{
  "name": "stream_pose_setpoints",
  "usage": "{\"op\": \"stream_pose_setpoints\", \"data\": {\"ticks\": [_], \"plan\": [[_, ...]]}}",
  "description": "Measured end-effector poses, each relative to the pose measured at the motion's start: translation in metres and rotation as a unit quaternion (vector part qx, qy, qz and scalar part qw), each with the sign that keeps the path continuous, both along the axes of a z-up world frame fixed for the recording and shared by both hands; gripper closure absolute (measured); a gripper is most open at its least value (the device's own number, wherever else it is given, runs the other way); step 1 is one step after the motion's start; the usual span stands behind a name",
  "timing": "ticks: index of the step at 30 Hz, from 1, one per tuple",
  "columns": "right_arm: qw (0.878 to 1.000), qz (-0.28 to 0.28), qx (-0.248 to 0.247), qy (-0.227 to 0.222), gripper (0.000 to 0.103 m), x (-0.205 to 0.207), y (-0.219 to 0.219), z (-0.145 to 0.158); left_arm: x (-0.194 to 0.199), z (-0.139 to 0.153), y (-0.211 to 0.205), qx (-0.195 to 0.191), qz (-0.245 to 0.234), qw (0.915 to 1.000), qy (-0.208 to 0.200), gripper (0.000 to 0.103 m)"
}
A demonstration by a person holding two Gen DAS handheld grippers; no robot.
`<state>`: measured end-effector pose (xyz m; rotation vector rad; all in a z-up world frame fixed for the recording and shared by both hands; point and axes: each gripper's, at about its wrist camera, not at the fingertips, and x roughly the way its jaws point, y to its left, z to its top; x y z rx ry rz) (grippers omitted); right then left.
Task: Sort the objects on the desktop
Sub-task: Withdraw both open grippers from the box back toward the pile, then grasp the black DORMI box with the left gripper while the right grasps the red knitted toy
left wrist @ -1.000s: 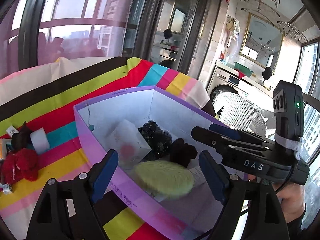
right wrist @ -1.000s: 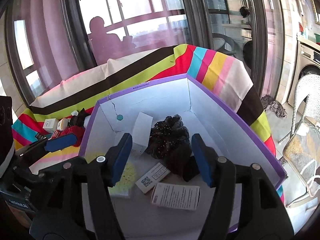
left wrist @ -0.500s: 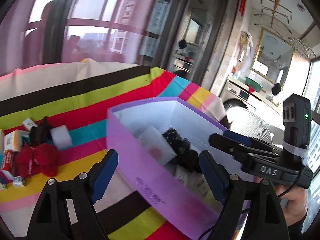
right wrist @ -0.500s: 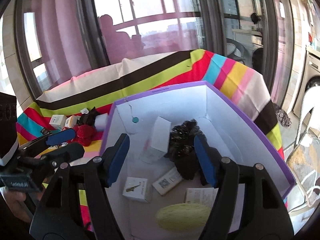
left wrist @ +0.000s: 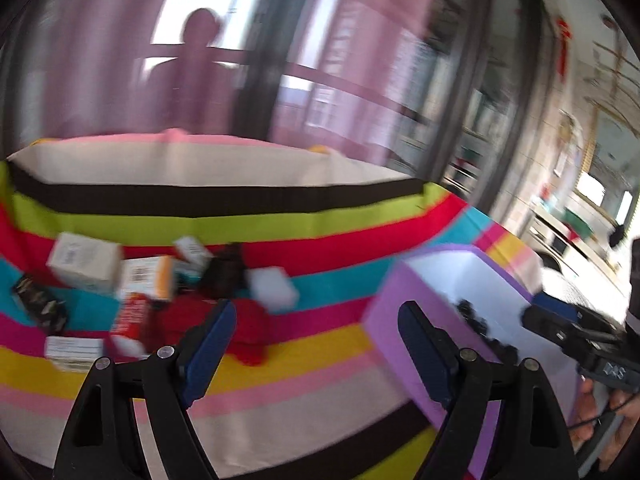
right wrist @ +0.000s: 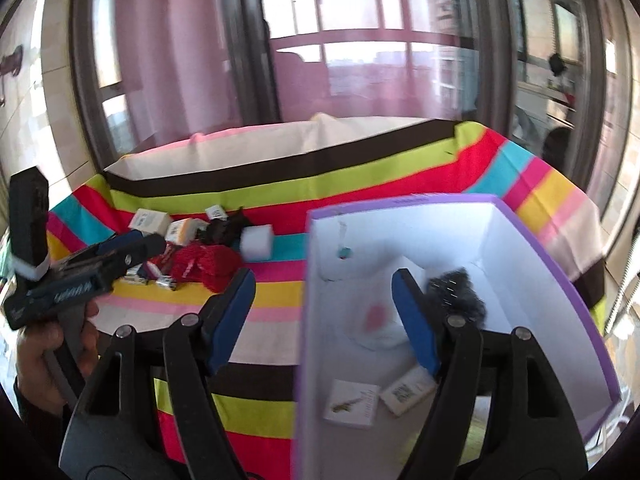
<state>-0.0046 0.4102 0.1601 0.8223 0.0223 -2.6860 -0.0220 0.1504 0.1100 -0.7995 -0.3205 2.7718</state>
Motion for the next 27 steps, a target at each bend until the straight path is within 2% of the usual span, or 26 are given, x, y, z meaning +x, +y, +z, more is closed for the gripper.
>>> {"op": "stream_pose_setpoints", "data": {"ticks": [5,10,14,17,21,27], "plan": [[0.999,0.035,0.011,0.002,0.029,-0.005,-0.034,0.000,-0.007,-0.008,-0.054,0.016,0.067,0.9975,-0.011,0.019],[0.997,0.067,0.025,-0.004,0.026,-0.013,-0.067,-0.007,-0.012,-0.019,-0.100,0.032,0.125,0.9914,-0.021,0.019],[0.996,0.088,0.032,-0.016,0.025,-0.022,-0.093,-0.018,-0.021,-0.032,-0.132,0.038,0.182,0.9820,-0.034,0.019],[0.994,0.099,0.039,-0.027,0.019,-0.031,-0.114,-0.030,-0.033,-0.047,-0.157,0.045,0.232,0.9698,-0.062,0.019],[0.991,0.116,0.053,-0.041,0.018,-0.043,-0.140,-0.046,-0.040,-0.065,-0.187,0.061,0.292,0.9504,-0.089,0.019],[0.984,0.154,0.080,-0.031,0.015,-0.059,-0.182,-0.067,-0.051,-0.087,-0.216,0.074,0.358,0.9205,-0.139,0.019]]}}
